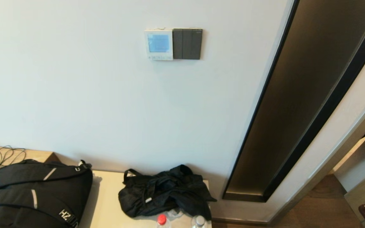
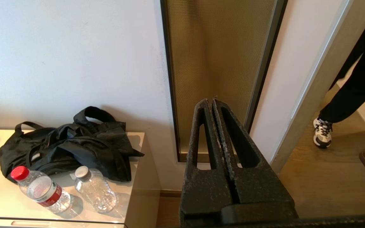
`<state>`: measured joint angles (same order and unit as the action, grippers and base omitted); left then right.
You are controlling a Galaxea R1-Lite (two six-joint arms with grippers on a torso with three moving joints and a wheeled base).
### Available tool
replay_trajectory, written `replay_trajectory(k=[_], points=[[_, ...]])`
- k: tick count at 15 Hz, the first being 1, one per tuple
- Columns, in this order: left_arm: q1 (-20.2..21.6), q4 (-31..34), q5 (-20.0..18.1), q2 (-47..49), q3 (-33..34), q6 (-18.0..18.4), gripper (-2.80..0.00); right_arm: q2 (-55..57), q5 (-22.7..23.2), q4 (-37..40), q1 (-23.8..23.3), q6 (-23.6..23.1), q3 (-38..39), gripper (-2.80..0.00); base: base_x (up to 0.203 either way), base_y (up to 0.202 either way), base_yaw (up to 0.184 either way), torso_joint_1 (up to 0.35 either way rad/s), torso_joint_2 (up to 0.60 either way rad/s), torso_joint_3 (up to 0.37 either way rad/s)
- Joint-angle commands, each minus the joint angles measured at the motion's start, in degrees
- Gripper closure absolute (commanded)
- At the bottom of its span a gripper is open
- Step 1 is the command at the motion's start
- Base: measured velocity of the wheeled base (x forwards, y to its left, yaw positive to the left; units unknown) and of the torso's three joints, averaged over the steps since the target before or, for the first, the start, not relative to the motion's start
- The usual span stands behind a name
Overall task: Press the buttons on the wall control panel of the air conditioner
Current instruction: Turn on the central air conditioner
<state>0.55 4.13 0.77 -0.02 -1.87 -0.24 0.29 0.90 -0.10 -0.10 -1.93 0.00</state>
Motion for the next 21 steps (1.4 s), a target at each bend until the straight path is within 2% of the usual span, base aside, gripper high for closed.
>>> replay_trajectory(k=[1, 3, 5, 9, 17, 21], points=[[0.07, -0.09, 0.02, -0.06, 0.02, -0.02, 0.00, -0.03, 0.06, -0.08, 0.01, -0.10, 0.00, 0.00, 0.000, 0.000, 0.000, 0.000, 0.00, 0.000], [0.03, -0.11, -0.15, -0.06, -3.18, -0.43, 0.00, 0.02, 0.02, 0.01, 0.01, 0.03, 0.07, 0.00, 0.000, 0.000, 0.000, 0.000, 0.00, 0.000], [0.05, 1.42, -1.24, 1.18, -10.51, -0.52, 0.00, 0.13, -0.02, 0.01, 0.01, 0.17, 0.09, 0.00, 0.000, 0.000, 0.000, 0.000, 0.00, 0.000], [-0.19, 0.69, -4.96, 12.74, -22.64, -0.62, 0.00, 0.06, 0.15, -0.17, 0.01, -0.36, 0.00, 0.00, 0.000, 0.000, 0.000, 0.000, 0.00, 0.000], [-1.01, -11.70, -14.08, 49.87, -49.38, -1.66, 0.00, 0.06, 0.15, -0.17, 0.01, -0.32, 0.00, 0.00, 0.000, 0.000, 0.000, 0.000, 0.00, 0.000], [-1.99, -13.64, -22.25, 65.14, -63.23, -3.61, 0.00, 0.09, 0.15, -0.17, 0.01, -0.53, 0.00, 0.00, 0.000, 0.000, 0.000, 0.000, 0.00, 0.000]])
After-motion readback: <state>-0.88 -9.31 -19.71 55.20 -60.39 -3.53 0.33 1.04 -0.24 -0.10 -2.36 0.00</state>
